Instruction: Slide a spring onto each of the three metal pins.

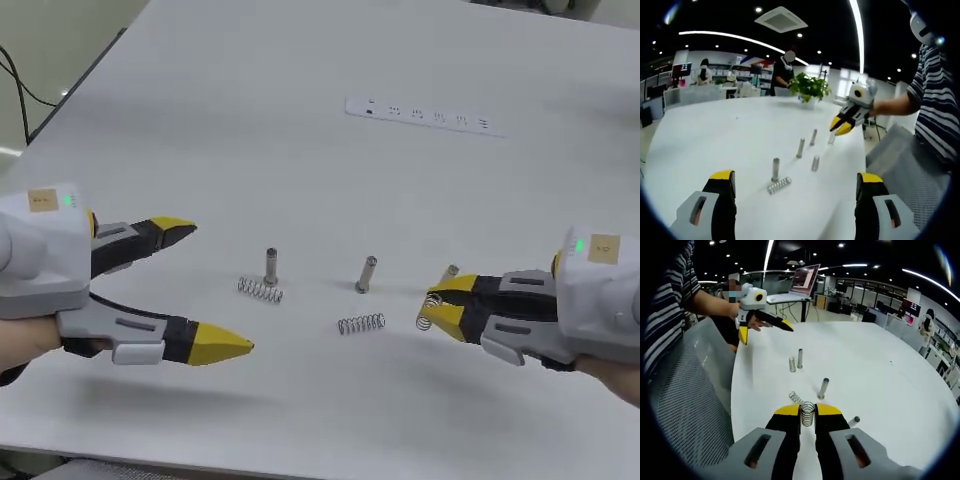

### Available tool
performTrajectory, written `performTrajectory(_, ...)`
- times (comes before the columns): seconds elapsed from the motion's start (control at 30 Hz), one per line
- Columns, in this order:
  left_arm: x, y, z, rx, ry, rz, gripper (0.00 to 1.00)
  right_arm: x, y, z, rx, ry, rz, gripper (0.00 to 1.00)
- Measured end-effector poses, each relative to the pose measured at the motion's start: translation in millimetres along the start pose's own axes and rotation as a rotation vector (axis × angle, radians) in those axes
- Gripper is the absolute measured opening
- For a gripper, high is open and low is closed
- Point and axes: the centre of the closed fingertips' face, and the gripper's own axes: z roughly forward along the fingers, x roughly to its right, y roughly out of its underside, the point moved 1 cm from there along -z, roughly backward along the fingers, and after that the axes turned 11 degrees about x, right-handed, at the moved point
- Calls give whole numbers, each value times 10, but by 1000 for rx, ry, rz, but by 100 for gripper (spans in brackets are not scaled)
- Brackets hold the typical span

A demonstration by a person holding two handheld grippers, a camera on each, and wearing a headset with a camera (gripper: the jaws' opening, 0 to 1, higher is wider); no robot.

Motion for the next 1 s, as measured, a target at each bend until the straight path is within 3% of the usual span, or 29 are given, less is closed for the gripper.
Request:
performTrajectory(0.43, 14, 11, 2, -5, -6, 0, 98, 440, -152, -197, 62, 155, 39, 7)
performTrajectory(1.0, -5, 18, -22, 0, -20, -11, 98, 715, -169, -184, 89, 238, 92, 7)
